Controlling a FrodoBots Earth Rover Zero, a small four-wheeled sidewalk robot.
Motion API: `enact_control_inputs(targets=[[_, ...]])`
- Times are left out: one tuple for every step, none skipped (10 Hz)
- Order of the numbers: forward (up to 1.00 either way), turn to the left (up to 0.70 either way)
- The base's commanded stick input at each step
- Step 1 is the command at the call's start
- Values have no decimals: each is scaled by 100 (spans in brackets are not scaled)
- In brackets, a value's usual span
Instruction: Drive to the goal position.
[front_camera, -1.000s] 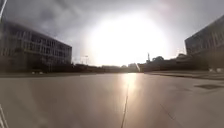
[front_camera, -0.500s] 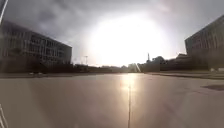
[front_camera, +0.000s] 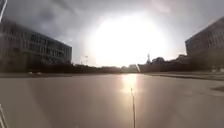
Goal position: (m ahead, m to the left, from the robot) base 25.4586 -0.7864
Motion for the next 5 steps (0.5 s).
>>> enact_control_inputs(targets=[[70, 0], [70, 0], [70, 0], [70, 0], [70, 0]])
